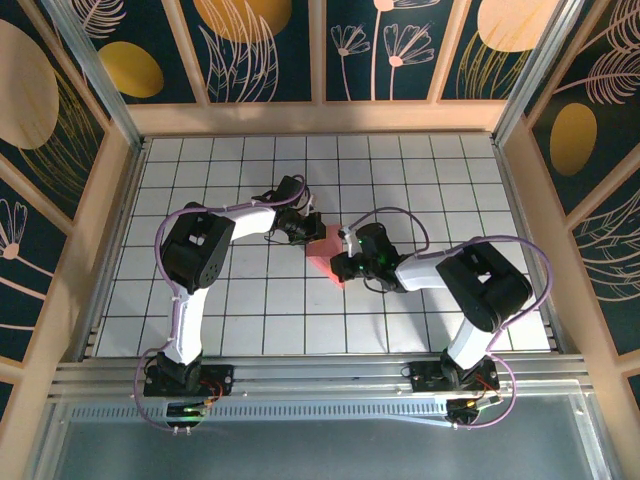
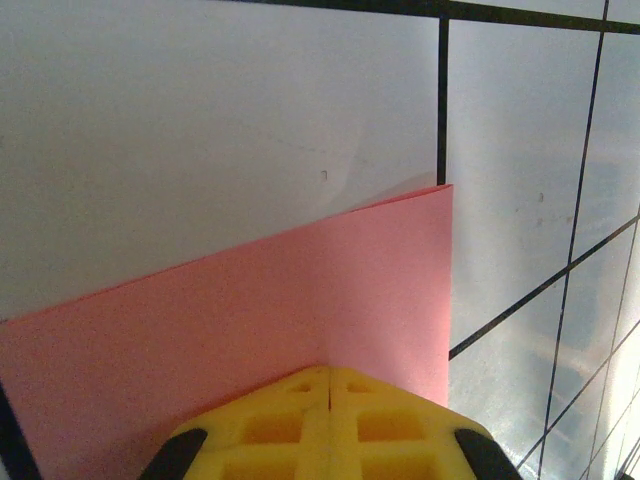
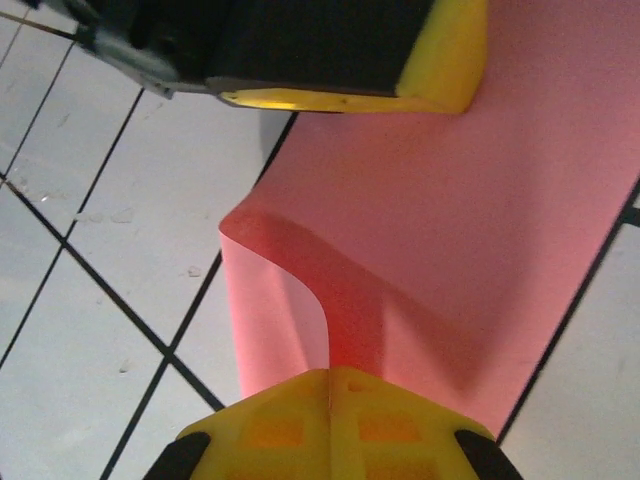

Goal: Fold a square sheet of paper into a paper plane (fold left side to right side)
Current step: Third fold the triangle at the center of the table.

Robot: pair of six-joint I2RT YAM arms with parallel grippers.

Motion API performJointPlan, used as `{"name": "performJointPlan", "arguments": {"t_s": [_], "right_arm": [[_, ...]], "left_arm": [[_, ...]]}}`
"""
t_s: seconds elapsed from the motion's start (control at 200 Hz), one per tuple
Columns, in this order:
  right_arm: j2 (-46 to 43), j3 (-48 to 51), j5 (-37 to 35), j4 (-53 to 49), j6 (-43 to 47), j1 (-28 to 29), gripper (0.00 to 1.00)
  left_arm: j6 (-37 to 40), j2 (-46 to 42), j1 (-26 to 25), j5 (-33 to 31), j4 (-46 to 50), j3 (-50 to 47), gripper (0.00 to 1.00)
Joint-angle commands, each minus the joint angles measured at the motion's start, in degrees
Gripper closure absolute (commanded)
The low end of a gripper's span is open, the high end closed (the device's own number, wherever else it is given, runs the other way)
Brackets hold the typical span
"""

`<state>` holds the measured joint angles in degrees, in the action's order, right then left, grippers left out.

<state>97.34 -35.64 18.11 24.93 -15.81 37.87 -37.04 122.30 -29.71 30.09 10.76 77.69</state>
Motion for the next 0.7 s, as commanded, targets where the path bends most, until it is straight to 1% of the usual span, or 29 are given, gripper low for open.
{"name": "performJointPlan", "arguments": {"t_s": [0.0, 0.696], "right_arm": [[1.0, -1.4, -1.4, -1.6, -0.1, -0.5, 1.0], [0.8, -1.8, -3.5, -3.1, 1.2, -1.1, 1.0]], "left_arm": [[0.7, 1.7, -0.3, -2.9, 3.1, -0.1, 1.0], [0.4, 1.6, -0.3, -3.0, 3.0, -0.3, 1.0]]}}
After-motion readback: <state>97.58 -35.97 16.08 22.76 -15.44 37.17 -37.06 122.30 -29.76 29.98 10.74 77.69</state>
